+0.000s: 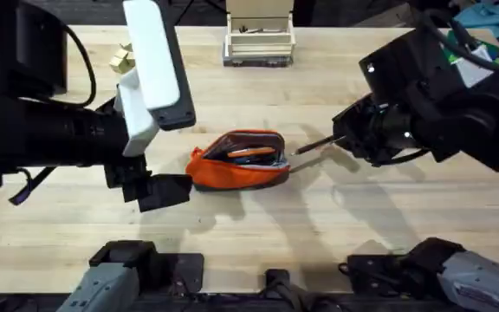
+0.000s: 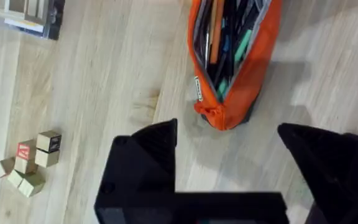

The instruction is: Unzip the bag, pick up the pens from the table one at a time and place them inside, then zip the bag closed.

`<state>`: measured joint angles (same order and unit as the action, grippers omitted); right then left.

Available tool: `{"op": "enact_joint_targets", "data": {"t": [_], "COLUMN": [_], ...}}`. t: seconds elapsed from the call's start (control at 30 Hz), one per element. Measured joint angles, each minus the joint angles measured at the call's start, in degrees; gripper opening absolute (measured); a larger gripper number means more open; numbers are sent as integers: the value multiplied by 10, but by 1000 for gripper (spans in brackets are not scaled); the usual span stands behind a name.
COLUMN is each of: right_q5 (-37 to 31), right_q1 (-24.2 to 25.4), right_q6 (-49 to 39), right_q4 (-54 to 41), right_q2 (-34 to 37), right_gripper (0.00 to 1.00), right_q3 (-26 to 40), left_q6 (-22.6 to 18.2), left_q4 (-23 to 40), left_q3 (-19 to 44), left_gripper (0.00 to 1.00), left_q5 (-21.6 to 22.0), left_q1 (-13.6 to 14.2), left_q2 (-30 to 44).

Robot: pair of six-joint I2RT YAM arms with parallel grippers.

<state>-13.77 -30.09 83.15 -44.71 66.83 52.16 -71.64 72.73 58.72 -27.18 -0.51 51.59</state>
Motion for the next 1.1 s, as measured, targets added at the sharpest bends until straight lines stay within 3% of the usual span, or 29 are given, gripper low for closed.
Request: {"op": "enact_joint_targets", "data": {"t": [0.4, 0.73, 1.1], "right_q5": [52, 19, 11], "right_q1": [-31, -98, -146], "right_q6": [128, 150, 163], "right_q4": [34, 71, 136], "right_q2": [0, 3, 64], "right_gripper": [34, 35, 34], "right_q3": [0, 0, 1], "left_q6": [0, 0, 0], "left_q4": [0, 0, 0], "left_q3": [0, 0, 0], "left_gripper": [993, 993, 993], "left_q5": [0, 0, 0], "left_q1": [0, 0, 0], "left_q2": [0, 0, 0]}}
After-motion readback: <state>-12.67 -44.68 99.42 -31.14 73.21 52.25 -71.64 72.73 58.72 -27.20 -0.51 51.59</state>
